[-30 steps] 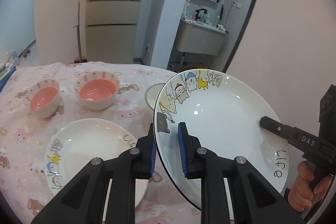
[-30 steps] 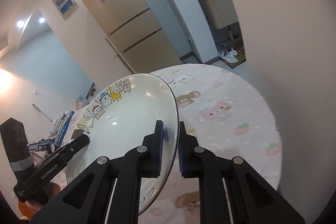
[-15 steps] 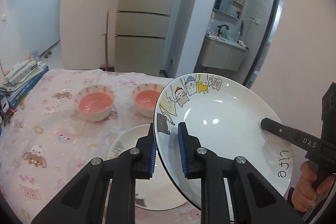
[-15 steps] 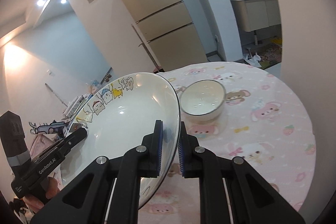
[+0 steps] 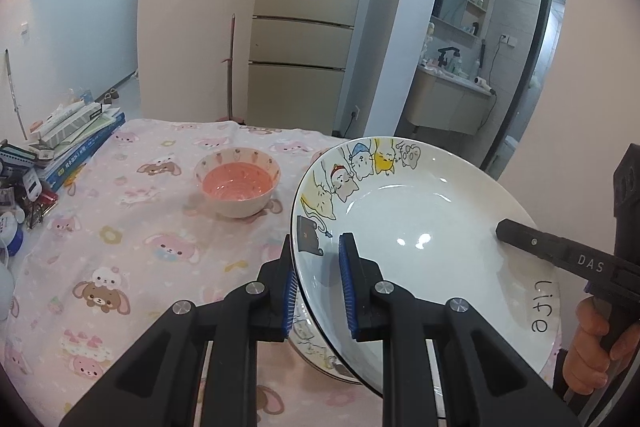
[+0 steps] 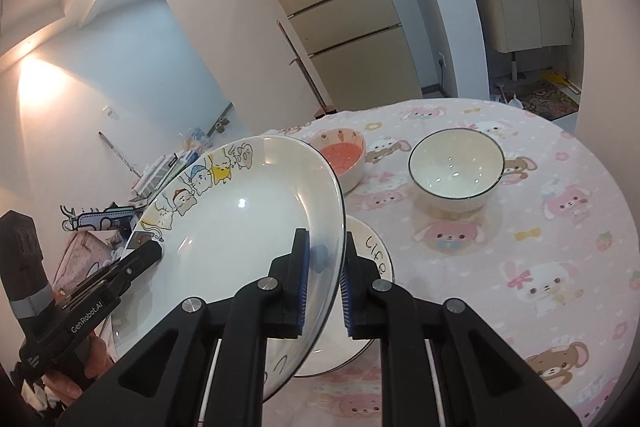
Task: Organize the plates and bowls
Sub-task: 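Lower the cartoon-rim plate with both grippers onto the 'Life' plate stack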
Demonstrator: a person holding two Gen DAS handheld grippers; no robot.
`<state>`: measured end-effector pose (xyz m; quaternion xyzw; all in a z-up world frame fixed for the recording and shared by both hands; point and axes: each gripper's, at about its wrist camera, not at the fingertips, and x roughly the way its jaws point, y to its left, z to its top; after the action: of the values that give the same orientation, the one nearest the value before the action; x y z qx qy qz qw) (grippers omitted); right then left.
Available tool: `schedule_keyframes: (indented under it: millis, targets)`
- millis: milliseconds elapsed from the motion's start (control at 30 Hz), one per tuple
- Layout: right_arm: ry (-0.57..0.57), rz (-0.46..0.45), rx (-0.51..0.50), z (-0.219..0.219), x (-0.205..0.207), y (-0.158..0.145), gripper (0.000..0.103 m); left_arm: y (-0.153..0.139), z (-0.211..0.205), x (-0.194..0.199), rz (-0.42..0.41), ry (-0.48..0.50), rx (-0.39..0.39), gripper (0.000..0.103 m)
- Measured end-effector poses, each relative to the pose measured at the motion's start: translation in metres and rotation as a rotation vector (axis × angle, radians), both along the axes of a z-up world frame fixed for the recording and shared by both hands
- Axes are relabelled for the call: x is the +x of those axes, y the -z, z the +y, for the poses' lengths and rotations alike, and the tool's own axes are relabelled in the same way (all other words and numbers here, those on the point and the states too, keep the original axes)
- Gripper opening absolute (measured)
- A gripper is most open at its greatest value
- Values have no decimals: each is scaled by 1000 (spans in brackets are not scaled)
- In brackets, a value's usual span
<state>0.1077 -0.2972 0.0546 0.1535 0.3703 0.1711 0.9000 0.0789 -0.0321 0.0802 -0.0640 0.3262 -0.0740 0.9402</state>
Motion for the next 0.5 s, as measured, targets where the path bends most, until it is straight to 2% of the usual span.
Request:
schedule_keyframes:
  millis: [167,333,500]
  targets:
    - [-7,11,-23,10,7,11,14,17,8,11,31,-1,-9,21]
    - [-20,66,-8,14,18,29,15,26,8,12,27,0,13,21]
    - [-19,87,-22,18,22,41,15,45,13,23,71,3,5,21]
